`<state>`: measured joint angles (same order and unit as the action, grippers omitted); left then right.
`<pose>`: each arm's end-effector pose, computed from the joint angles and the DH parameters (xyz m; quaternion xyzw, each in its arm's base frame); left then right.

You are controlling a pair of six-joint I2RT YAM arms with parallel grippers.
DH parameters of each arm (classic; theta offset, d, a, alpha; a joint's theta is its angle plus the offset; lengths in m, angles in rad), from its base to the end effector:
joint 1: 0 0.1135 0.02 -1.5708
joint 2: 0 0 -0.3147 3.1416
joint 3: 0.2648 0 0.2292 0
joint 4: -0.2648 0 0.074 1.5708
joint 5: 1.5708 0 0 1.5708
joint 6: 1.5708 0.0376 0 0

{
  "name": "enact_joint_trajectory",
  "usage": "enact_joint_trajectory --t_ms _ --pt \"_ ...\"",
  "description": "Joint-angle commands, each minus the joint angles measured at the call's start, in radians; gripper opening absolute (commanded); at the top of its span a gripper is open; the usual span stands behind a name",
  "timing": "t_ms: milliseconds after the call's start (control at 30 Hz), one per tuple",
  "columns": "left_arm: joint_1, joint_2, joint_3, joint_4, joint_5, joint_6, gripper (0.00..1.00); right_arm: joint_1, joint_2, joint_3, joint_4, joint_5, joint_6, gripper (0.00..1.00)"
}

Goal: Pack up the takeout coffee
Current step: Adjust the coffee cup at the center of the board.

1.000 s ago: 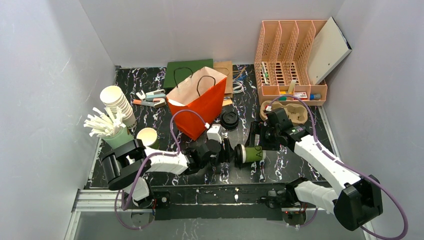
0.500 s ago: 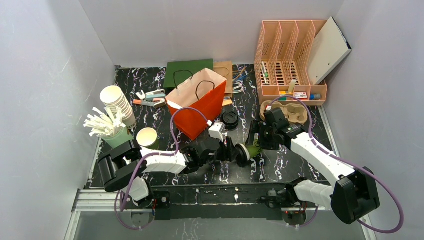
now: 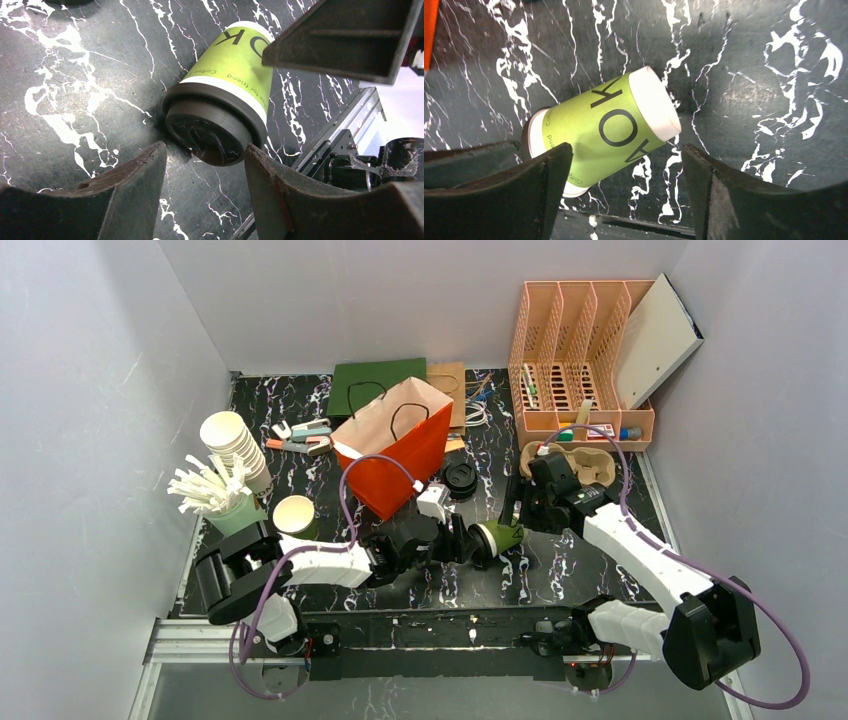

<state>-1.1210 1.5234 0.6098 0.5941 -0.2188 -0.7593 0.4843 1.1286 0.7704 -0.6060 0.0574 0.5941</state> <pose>0.1347 -0.2601 0.2546 0.0820 0.8041 -0.4180 0.4147 0.1578 0.0806 0.2849 0.0609 0.9521 0.1298 0.2703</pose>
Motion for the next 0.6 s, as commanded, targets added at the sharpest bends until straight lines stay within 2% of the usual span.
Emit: enact_joint_trajectory --t_ms 0,133,200,367,567 --pt "-0.001 -0.063 -0.018 0.001 0.009 -0.014 0.56 -0.012 -0.029 0.061 0.001 0.111 -0.024 0.81" --pt "-0.002 -0.071 -0.001 0.001 0.031 -0.023 0.52 -0.046 0.001 0.058 0.045 0.062 -0.040 0.60" --pt "-0.002 -0.067 0.008 0.001 0.034 -0.032 0.50 -0.072 0.023 0.053 0.068 0.019 -0.040 0.53" --pt "-0.002 -0.041 0.020 0.010 0.047 -0.048 0.48 -0.145 0.059 0.019 0.133 -0.107 -0.056 0.47" --pt "-0.002 -0.005 0.026 0.038 0.041 -0.054 0.48 -0.183 0.081 -0.008 0.157 -0.133 -0.073 0.45"
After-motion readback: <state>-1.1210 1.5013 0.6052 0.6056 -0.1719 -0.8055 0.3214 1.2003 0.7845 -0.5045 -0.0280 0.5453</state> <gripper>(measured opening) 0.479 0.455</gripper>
